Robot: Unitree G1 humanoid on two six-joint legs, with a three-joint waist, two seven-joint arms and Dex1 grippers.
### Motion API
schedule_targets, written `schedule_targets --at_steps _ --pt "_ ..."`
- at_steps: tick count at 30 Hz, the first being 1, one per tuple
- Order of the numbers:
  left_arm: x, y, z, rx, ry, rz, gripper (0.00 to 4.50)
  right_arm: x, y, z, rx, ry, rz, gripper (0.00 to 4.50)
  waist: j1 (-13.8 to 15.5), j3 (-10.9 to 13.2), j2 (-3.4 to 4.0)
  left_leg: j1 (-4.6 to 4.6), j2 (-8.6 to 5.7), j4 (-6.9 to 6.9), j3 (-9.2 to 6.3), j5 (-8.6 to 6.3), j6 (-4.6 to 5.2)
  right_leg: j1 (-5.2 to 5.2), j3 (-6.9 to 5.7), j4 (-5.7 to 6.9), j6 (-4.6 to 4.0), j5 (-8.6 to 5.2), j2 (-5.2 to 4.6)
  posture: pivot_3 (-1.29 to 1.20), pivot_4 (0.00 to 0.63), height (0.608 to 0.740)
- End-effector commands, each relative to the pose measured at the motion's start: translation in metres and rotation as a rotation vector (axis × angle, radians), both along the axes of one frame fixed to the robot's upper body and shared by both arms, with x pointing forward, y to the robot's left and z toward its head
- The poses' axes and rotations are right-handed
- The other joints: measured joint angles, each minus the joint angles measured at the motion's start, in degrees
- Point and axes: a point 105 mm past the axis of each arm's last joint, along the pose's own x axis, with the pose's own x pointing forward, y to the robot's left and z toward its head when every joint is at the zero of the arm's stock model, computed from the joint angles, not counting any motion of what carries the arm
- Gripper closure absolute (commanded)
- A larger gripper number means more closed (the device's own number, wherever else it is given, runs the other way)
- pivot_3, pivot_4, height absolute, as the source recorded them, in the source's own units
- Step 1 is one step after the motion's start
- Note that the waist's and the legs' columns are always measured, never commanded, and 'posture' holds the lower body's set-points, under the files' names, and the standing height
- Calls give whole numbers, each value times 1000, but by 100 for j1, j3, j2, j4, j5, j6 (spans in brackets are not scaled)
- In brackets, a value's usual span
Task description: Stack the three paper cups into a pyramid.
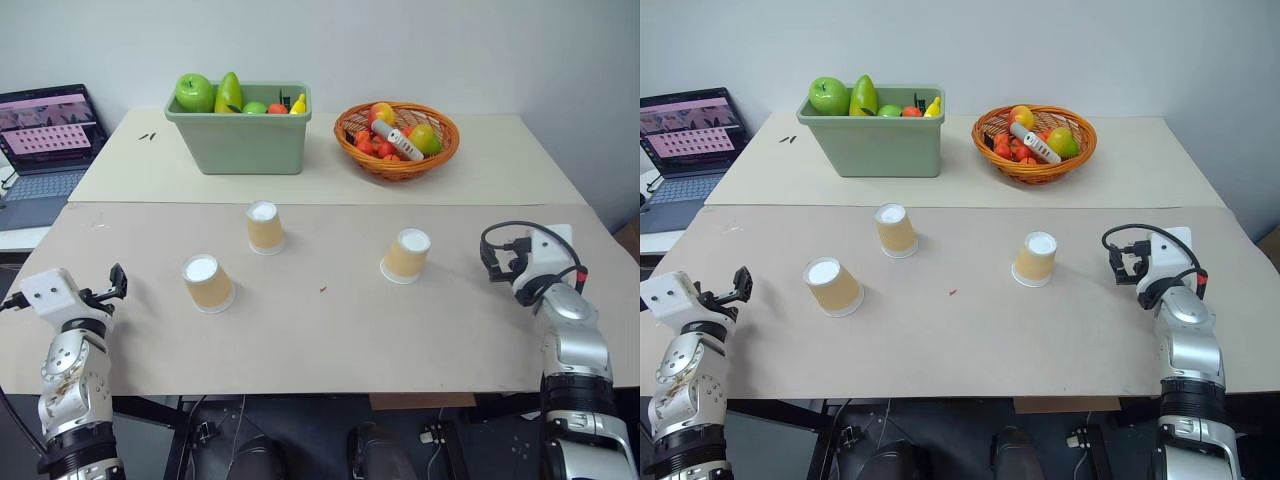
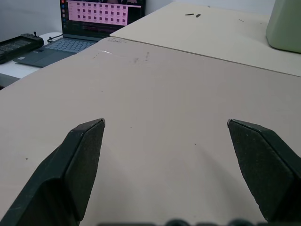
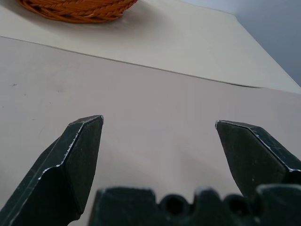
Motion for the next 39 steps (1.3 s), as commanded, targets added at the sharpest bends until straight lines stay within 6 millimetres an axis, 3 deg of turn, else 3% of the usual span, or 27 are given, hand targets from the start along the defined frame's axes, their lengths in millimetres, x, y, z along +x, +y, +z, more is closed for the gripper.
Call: schedule_targets --at_steps 1,3,5,6,7,10,14,17,20,24,27,34,39 --pt "4 -4 26 66 -56 -58 60 3 -9 28 21 -64 -18 0 -3 0 0 0 0 0 0 0 0 0 0 0 0 0 0 0 150 708" --pt "6 -10 43 99 -76 -138 60 3 13 82 90 -111 207 0 -19 5 4 -2 0 1 0 0 0 -1 0 1 0 0 0 0 150 708" --pt "3 -9 51 118 -78 -165 60 -18 74 128 110 -121 601 0 -29 14 18 -11 -1 8 -6 0 1 -11 6 6 -1 3 -1 0 150 708" --pt "2 -9 52 122 -74 -170 60 -29 93 136 103 -106 719 0 -49 15 30 -11 0 6 -21 -1 2 -14 8 6 -1 3 -1 0 150 708" --pt "0 -9 55 135 -66 -187 60 -53 126 148 76 -76 941 0 -64 13 34 -9 2 0 -49 -1 2 -16 10 5 -1 3 4 0 150 708" --pt "-11 -10 57 173 -25 -260 60 -95 174 144 1 56 1271 0 -76 -16 -5 -3 0 -19 -122 -3 -6 2 -8 -14 -8 -2 27 0 150 708" --pt "-32 -14 57 223 55 -393 60 -109 202 118 -101 194 1424 0 -111 -44 -70 -10 6 -8 -134 -25 3 21 -35 -45 -14 -5 16 0 150 708" --pt "-45 -22 60 238 116 -515 60 -106 215 100 -162 246 1462 0 -54 -44 -70 -28 -13 9 -130 -37 26 10 -36 -45 -1 3 -19 0 150 708" --pt "-52 -45 58 264 196 -705 60 -99 223 83 -208 275 1474 0 46 -43 -67 -41 -15 24 -133 -40 29 6 -52 -46 0 3 -21 0 150 708" --pt "-51 -81 50 295 277 -947 60 -89 227 75 -234 273 1464 0 112 -40 -57 -65 -21 30 -121 -39 27 -3 -72 -45 -1 3 -23 0 150 708" --pt "-35 -105 43 331 288 -1079 60 -84 229 75 -235 254 1448 0 140 -36 -50 -81 -20 36 -116 -37 24 -6 -89 -45 -2 2 -21 0 150 708" --pt "15 -134 48 383 230 -1206 60 -82 222 76 -235 236 1382 0 159 -35 -49 -104 -21 56 -129 -35 22 -8 -107 -44 -3 3 -12 0 150 708" --pt "32 -158 57 422 194 -1323 60 -83 217 79 -240 221 1334 0 153 -35 -49 -119 -17 79 -137 -36 24 -9 -114 -43 -3 3 -6 0 150 708"
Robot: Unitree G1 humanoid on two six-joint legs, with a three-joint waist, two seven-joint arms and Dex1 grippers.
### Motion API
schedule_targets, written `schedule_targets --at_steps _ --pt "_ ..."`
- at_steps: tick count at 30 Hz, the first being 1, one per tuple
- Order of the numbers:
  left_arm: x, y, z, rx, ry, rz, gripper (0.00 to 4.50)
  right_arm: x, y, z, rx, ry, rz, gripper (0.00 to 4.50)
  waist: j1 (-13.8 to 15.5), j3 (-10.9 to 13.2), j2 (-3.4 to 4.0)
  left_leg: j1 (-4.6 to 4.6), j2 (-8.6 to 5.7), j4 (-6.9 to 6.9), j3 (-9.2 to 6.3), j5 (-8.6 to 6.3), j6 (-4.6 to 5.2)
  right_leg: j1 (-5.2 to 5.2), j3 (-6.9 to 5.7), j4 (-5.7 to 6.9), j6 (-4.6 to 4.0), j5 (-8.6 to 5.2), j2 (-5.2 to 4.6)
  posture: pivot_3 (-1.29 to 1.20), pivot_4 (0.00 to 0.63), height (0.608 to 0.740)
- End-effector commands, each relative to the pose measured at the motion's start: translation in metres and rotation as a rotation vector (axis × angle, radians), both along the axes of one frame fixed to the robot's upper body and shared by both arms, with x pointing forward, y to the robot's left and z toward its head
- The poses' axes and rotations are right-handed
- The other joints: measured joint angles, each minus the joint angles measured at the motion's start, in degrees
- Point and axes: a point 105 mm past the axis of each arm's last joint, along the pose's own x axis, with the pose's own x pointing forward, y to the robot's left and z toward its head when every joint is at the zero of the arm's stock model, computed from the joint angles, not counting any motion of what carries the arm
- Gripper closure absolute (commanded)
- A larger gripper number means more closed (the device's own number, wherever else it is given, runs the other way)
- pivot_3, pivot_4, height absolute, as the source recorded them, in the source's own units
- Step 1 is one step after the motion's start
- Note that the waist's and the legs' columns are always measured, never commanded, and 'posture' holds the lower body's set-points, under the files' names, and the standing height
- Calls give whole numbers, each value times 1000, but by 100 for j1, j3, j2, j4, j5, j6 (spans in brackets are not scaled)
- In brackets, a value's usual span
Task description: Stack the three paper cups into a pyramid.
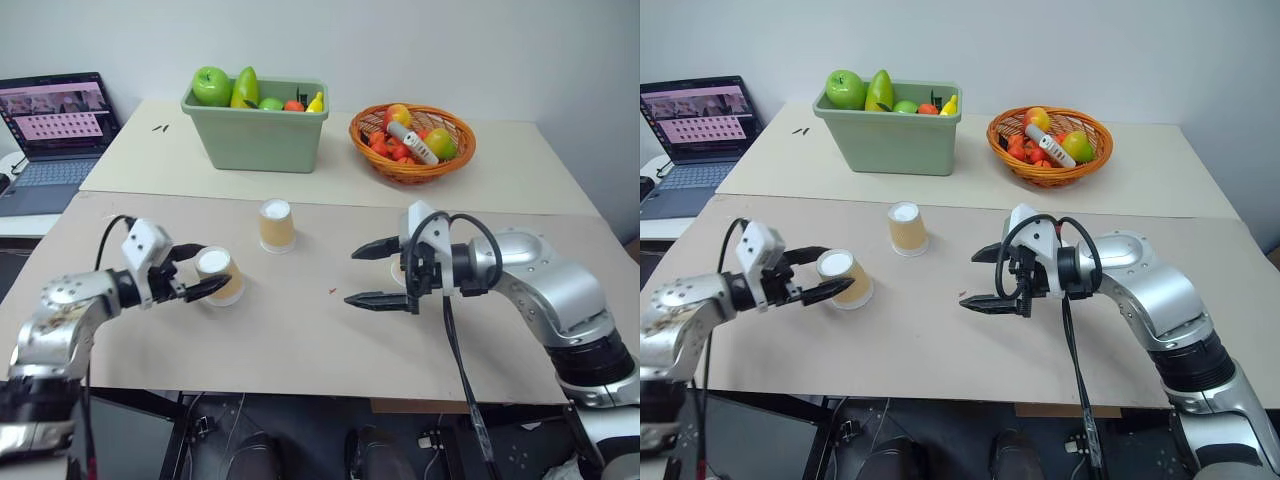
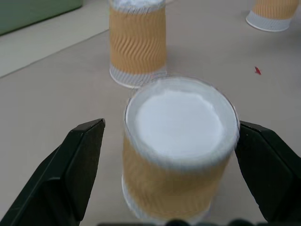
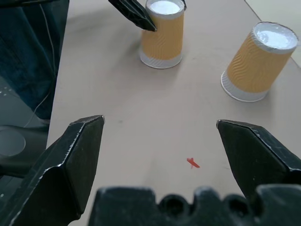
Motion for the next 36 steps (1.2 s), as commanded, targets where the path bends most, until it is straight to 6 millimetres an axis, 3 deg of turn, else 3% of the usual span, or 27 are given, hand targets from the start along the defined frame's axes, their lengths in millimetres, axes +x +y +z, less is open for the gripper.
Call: schedule_targets --at_steps 1,11,27,30,33,36 --pt "5 -14 10 20 -34 -94 60 -1 -5 14 7 -70 -37 0 -7 0 0 -2 0 1 -1 0 0 -1 0 0 0 0 0 0 150 708" --pt "14 -24 12 10 -19 -138 60 -2 -10 17 20 -91 -91 0 -12 0 0 -3 1 12 -14 0 1 1 -1 10 1 0 1 0 150 708" --pt "8 -9 6 34 -8 -93 60 2 -8 18 20 -93 -86 0 -16 0 0 -5 1 15 -21 0 2 2 -2 11 1 0 1 0 150 708" --pt "7 -7 6 33 -5 -88 702 3 -7 17 18 -94 -84 0 -13 0 0 -6 1 16 -22 0 2 2 -3 12 1 0 0 0 150 708" --pt "6 -7 6 30 -4 -83 1773 4 -7 17 18 -95 -83 0 -7 0 0 -6 1 16 -23 0 2 2 -4 13 1 0 0 0 150 708" --pt "6 -6 6 31 -4 -78 1870 4 -7 18 20 -96 -82 0 -6 0 0 -6 1 17 -24 0 2 2 -4 13 1 0 0 0 150 708"
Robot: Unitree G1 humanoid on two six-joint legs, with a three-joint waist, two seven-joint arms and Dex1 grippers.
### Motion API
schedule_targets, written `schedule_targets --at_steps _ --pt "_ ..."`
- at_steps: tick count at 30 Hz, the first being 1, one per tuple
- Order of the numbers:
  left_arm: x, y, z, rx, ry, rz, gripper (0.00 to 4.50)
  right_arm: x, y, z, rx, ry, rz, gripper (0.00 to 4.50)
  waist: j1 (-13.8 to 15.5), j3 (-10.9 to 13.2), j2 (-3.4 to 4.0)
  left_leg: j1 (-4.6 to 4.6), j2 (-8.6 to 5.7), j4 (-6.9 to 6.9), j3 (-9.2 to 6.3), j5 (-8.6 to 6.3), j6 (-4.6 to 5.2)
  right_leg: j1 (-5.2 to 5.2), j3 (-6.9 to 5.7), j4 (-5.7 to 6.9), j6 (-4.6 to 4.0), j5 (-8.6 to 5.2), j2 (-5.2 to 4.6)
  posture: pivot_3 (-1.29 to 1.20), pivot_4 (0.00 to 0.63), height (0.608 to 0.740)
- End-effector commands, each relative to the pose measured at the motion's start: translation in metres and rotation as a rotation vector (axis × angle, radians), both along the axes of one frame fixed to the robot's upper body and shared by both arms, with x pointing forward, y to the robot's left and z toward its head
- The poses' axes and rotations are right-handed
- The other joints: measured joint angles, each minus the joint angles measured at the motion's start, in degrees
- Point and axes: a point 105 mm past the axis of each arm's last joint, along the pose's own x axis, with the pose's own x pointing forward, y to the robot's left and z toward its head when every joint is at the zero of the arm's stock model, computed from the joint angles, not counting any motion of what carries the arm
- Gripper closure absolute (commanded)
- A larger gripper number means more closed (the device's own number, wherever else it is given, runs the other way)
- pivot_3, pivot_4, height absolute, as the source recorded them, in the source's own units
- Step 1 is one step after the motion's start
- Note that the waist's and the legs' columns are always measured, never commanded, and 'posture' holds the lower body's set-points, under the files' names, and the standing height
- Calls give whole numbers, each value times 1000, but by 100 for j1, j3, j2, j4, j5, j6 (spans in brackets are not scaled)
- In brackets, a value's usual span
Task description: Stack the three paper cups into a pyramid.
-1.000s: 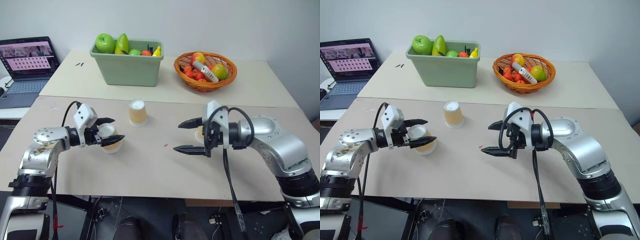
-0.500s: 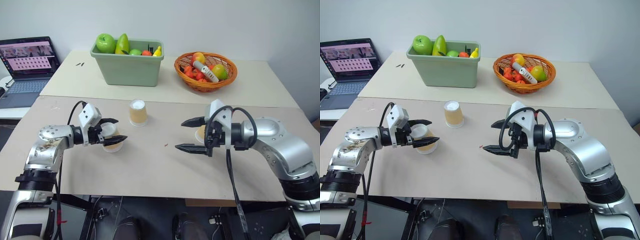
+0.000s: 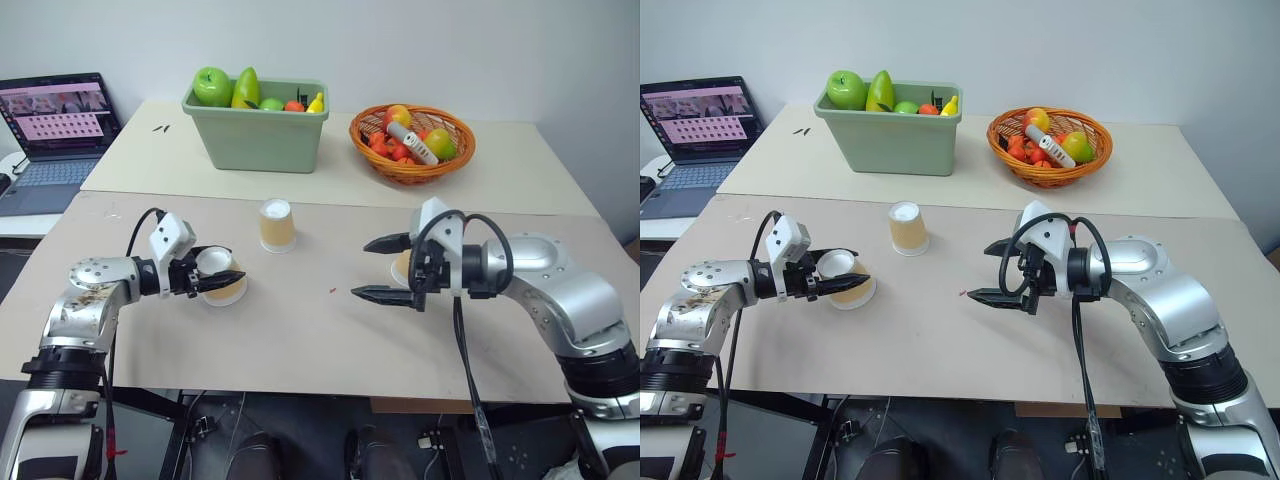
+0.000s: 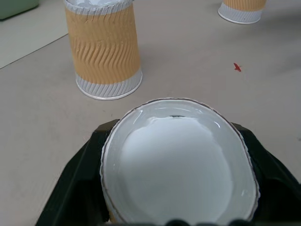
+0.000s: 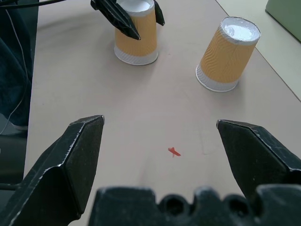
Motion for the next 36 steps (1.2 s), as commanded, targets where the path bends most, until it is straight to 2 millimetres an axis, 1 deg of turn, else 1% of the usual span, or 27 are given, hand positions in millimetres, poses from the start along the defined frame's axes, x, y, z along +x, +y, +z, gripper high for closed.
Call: schedule_targets --at_steps 1,4,7,10,12,14,15,17,20,23,27,29,30,31,32,36 --pt "-1 3 15 5 -52 7 1870 0 3 16 11 -74 15 0 -3 0 0 0 0 0 0 0 0 0 0 0 0 0 0 0 150 708" --pt "2 -4 21 -8 -67 -3 1870 2 1 16 10 -77 8 0 -1 0 0 0 0 0 0 0 0 0 0 0 0 0 0 0 150 708" --pt "7 -25 34 -38 -107 -60 1870 4 -1 17 4 -88 -11 0 12 0 0 -1 0 1 0 0 0 0 -1 0 0 0 0 0 150 708" --pt "10 -57 41 -60 -124 -149 1870 7 -2 18 2 -97 -29 0 41 0 0 -10 -3 12 -10 0 0 0 -9 3 0 0 -1 0 150 708" --pt "8 -89 42 -72 -130 -254 1870 10 -3 18 -2 -106 -45 0 56 0 0 -12 -5 17 -16 0 1 4 -12 4 1 1 -2 0 150 708" --pt "6 -116 37 -66 -118 -338 1870 11 -5 18 -7 -112 -58 0 62 0 0 -19 -7 24 -25 -1 3 6 -17 4 2 1 -2 0 150 708" --pt "5 -125 31 -58 -109 -371 1870 11 -6 18 -8 -114 -63 0 55 0 0 -21 -7 28 -27 -1 3 6 -19 3 3 2 -2 0 150 708" --pt "6 -142 18 -27 -101 -419 1870 12 -8 19 -8 -119 -75 0 24 0 0 -25 -7 32 -31 -1 4 5 -20 3 4 2 0 0 150 708" --pt "6 -161 7 -16 -86 -468 1870 12 -10 19 -10 -124 -92 0 -20 0 0 -25 -5 31 -34 -1 4 2 -17 4 3 2 6 0 150 708" --pt "9 -169 -5 24 -80 -487 1870 10 -13 22 -9 -131 -107 0 -26 0 0 -25 -6 35 -41 -1 4 2 -18 8 3 2 5 0 150 708" --pt "11 -171 -6 18 -85 -494 1870 8 -16 23 -5 -133 -120 0 -5 0 1 -29 -7 43 -51 -2 6 5 -20 11 4 2 2 0 150 708" --pt "12 -173 -5 11 -96 -495 876 7 -17 23 -3 -132 -128 0 5 0 1 -29 -7 46 -56 -2 6 6 -22 12 4 2 1 0 150 708" --pt "11 -174 -4 6 -101 -499 671 7 -17 23 -1 -132 -131 0 9 0 1 -30 -6 48 -58 -2 6 6 -23 14 4 2 1 0 150 708" --pt "11 -174 -3 2 -104 -502 229 7 -18 23 0 -132 -133 0 10 0 1 -32 -7 51 -61 -2 7 6 -24 16 4 2 1 0 150 708" --pt "11 -174 -2 1 -110 -502 25 8 -18 23 0 -131 -134 0 10 0 1 -37 -7 54 -64 -2 7 5 -27 16 4 2 1 0 150 708" --pt "14 -171 14 -32 -154 -471 25 9 -16 21 2 -123 -130 0 10 0 1 -48 -6 66 -79 -5 11 4 -35 16 4 2 1 0 150 708"
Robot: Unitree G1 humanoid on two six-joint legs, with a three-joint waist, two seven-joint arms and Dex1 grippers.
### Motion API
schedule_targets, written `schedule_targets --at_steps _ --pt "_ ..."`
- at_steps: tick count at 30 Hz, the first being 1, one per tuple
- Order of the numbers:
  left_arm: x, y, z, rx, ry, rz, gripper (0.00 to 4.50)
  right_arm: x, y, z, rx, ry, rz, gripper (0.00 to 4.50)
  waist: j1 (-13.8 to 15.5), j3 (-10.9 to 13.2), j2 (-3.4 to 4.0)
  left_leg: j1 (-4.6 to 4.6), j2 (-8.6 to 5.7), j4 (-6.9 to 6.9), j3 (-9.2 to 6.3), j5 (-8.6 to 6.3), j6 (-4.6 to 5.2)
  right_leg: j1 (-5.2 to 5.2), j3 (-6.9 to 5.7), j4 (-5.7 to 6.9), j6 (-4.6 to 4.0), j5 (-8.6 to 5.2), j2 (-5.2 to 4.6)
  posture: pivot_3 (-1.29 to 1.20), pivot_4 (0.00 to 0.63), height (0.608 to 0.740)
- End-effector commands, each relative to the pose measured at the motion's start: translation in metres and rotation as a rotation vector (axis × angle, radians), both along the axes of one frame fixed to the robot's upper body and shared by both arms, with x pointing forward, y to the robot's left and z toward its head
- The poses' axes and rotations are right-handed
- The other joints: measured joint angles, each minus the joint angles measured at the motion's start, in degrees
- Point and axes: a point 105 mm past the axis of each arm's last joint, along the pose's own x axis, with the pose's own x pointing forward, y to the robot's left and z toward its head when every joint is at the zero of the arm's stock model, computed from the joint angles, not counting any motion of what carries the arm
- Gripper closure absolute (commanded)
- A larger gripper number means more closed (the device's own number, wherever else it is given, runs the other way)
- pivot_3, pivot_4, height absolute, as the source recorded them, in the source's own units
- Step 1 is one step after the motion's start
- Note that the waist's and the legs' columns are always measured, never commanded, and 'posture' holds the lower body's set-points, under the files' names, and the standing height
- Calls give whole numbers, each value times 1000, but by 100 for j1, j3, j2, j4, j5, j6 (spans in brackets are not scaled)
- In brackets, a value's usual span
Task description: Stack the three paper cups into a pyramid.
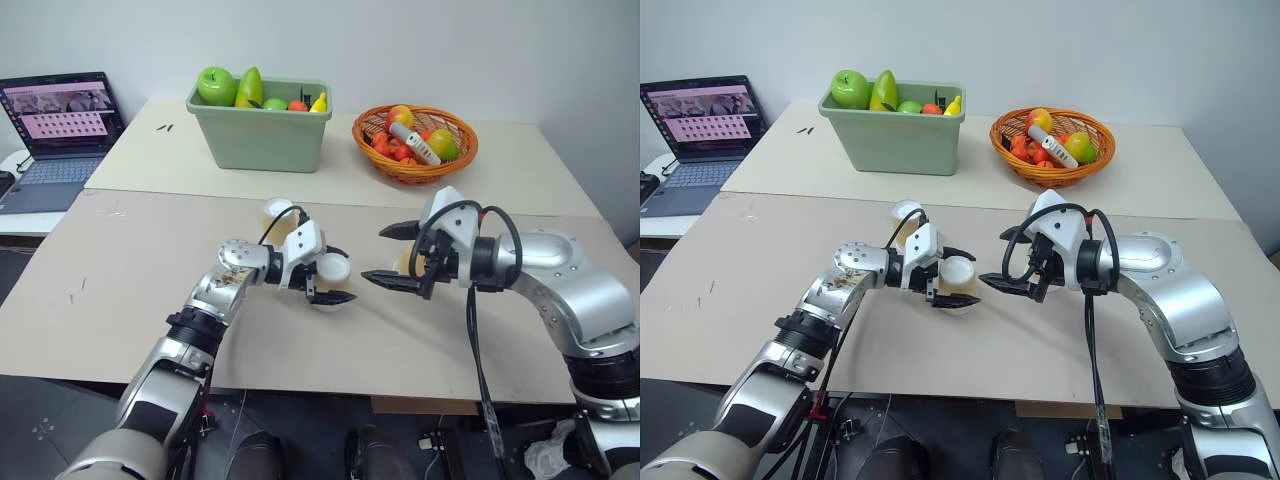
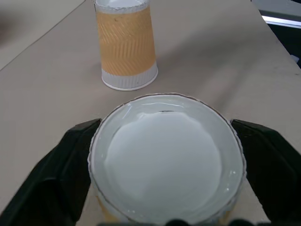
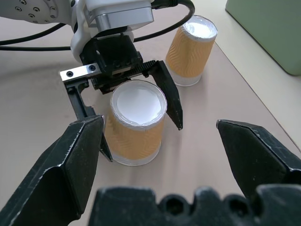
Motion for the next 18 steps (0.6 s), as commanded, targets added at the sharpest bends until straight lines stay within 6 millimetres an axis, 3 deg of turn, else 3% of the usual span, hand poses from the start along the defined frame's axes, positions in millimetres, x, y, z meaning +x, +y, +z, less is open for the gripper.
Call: schedule_targets --at_steps 1,8,12,15,18 --pt "3 3 36 -83 -71 21 25 -1 -1 11 16 -43 5 0 0 0 0 -3 0 4 -6 -1 1 0 -2 0 0 0 0 0 150 708" --pt "-6 41 81 -156 -151 174 25 6 5 6 22 -29 41 0 -31 2 4 -11 3 15 -34 -2 3 -1 -9 5 0 0 -1 0 150 708" --pt "-2 71 101 -281 -181 427 25 8 7 4 22 -27 49 0 -26 3 6 -11 3 16 -44 -3 5 -1 -8 7 2 0 -4 0 150 708" --pt "10 96 89 -318 -171 729 25 7 9 2 26 -23 58 0 -7 3 6 -9 1 19 -47 -4 8 2 -7 10 4 2 -7 0 150 708" --pt "9 97 62 -264 -156 829 25 7 11 3 35 -20 68 0 12 3 6 -5 -1 19 -47 -6 10 6 -6 10 6 3 -8 0 150 708"
